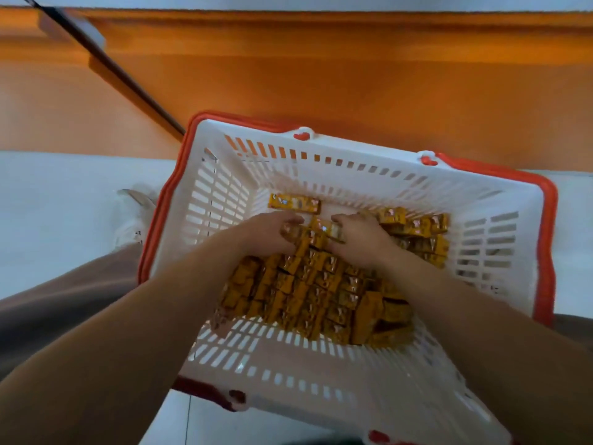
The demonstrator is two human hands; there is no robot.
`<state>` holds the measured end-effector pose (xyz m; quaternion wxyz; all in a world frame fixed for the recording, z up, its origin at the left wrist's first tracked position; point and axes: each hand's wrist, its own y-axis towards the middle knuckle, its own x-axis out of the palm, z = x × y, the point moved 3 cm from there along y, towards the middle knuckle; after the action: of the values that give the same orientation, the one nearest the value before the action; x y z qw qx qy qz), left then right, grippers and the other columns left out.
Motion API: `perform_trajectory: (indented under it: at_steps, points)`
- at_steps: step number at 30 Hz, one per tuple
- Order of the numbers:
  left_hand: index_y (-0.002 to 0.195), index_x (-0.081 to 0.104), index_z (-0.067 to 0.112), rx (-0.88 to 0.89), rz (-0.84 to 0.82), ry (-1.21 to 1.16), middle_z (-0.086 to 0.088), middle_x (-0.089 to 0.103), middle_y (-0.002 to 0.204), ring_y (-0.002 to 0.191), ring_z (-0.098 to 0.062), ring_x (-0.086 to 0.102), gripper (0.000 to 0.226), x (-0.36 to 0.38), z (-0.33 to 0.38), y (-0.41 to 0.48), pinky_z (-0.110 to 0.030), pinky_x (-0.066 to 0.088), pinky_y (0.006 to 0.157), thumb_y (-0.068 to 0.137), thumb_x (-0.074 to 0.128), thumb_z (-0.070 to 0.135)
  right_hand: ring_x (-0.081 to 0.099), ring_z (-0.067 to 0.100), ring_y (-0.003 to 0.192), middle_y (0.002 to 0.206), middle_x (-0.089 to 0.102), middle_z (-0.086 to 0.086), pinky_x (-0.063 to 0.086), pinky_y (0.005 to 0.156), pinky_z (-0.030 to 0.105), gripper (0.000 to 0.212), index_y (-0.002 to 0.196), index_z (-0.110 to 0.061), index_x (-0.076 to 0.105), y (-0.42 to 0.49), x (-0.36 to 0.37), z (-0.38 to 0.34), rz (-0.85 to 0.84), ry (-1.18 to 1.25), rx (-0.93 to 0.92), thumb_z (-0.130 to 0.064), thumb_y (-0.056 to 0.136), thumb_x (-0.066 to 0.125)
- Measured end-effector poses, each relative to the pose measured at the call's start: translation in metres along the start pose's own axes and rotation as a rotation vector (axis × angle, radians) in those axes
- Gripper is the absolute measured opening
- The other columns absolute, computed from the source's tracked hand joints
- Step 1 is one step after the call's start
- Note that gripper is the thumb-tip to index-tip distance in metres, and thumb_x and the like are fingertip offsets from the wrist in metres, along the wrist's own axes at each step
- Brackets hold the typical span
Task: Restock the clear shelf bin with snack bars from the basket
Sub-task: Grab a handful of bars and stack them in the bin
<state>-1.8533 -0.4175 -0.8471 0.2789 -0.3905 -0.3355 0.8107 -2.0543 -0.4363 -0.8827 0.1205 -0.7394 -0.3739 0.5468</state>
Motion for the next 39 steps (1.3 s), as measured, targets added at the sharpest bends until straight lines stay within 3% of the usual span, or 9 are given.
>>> perform_trajectory:
  at_steps: [4, 6, 9, 14, 17, 24, 29, 36, 39]
  points:
    - [0.148, 0.051, 0.028, 0.059, -0.058, 0.010, -0.002, 0.041, 0.154, 0.122, -0.015, 0.046, 0.074, 0.001, -0.008, 0.009, -0.026, 0.038, 0.098, 0.082, 0.084, 0.018, 0.058, 0.026, 0.113, 0.124, 0.066, 0.006, 0.049, 0.092, 0.036, 0.054, 0.133, -0.021, 0.058, 0.005, -0.007, 0.005, -0.031, 0.005, 0.039, -0.051, 0.088, 0.059]
    - [0.149, 0.049, 0.033, 0.045, -0.071, 0.091, -0.006, 0.035, 0.155, 0.137, -0.027, 0.040, 0.075, -0.001, -0.013, 0.015, -0.038, 0.036, 0.112, 0.083, 0.084, 0.032, 0.060, 0.025, 0.110, 0.125, 0.065, 0.005, 0.050, 0.083, 0.034, 0.054, 0.135, -0.023, 0.053, 0.005, -0.005, 0.006, -0.070, 0.008, 0.045, -0.053, 0.091, 0.056]
    - [0.151, 0.045, 0.035, 0.004, -0.039, 0.169, -0.009, 0.032, 0.158, 0.144, -0.036, 0.031, 0.077, -0.004, -0.019, 0.023, -0.051, 0.029, 0.120, 0.084, 0.078, 0.051, 0.058, 0.027, 0.116, 0.135, 0.060, 0.007, 0.049, 0.089, 0.035, 0.050, 0.141, -0.023, 0.047, 0.003, -0.002, 0.007, -0.092, 0.081, 0.050, -0.046, 0.098, 0.050]
    - [0.141, 0.049, 0.026, -0.036, 0.064, -0.023, -0.005, 0.059, 0.136, 0.116, -0.024, 0.059, 0.078, -0.001, -0.028, 0.028, -0.036, 0.047, 0.093, 0.077, 0.081, 0.059, 0.058, 0.023, 0.113, 0.138, 0.056, 0.006, 0.048, 0.085, 0.034, 0.050, 0.142, -0.024, 0.044, 0.002, -0.005, 0.008, -0.127, 0.158, 0.084, -0.046, 0.098, 0.048]
    - [0.129, 0.047, 0.029, -0.078, 0.102, -0.062, 0.000, 0.062, 0.120, 0.104, -0.022, 0.063, 0.079, 0.002, -0.031, 0.028, -0.038, 0.053, 0.089, 0.068, 0.084, 0.065, 0.057, 0.021, 0.107, 0.135, 0.057, 0.006, 0.042, 0.079, 0.031, 0.050, 0.142, -0.022, 0.044, 0.002, -0.004, 0.008, -0.143, 0.191, 0.109, -0.046, 0.098, 0.049]
    - [0.146, 0.048, 0.029, -0.095, 0.128, 0.006, -0.005, 0.061, 0.137, 0.119, -0.027, 0.060, 0.097, 0.008, -0.028, 0.032, -0.037, 0.049, 0.095, 0.067, 0.079, 0.074, 0.053, 0.013, 0.099, 0.129, 0.059, 0.003, 0.042, 0.080, 0.028, 0.051, 0.139, -0.014, 0.052, 0.000, -0.004, 0.008, -0.144, 0.308, 0.099, -0.045, 0.098, 0.057]
    - [0.149, 0.043, 0.021, -0.069, 0.067, -0.053, -0.006, 0.058, 0.140, 0.119, -0.024, 0.058, 0.089, 0.009, -0.022, 0.032, -0.031, 0.044, 0.089, 0.076, 0.085, 0.051, 0.059, 0.018, 0.109, 0.132, 0.059, 0.002, 0.045, 0.082, 0.027, 0.063, 0.143, -0.016, 0.048, -0.005, -0.005, 0.010, -0.151, 0.344, 0.134, -0.042, 0.090, 0.070]
    - [0.140, 0.047, 0.016, -0.115, 0.353, -0.075, -0.009, 0.066, 0.121, 0.098, -0.024, 0.062, 0.071, -0.012, -0.011, 0.001, -0.036, 0.052, 0.078, 0.086, 0.076, 0.051, 0.060, 0.019, 0.107, 0.127, 0.062, 0.000, 0.043, 0.079, 0.027, 0.058, 0.138, -0.016, 0.055, -0.023, -0.031, -0.001, -0.086, 0.384, 0.150, -0.035, 0.087, 0.076]
    - [0.135, 0.049, 0.013, -0.125, 0.406, -0.089, -0.010, 0.066, 0.119, 0.104, -0.028, 0.064, 0.065, -0.030, 0.003, -0.024, -0.038, 0.054, 0.082, 0.089, 0.073, 0.051, 0.060, 0.006, 0.084, 0.104, 0.063, -0.010, 0.042, 0.062, 0.022, 0.044, 0.125, -0.024, 0.060, -0.042, -0.060, -0.018, -0.083, 0.445, 0.140, -0.032, 0.086, 0.077]
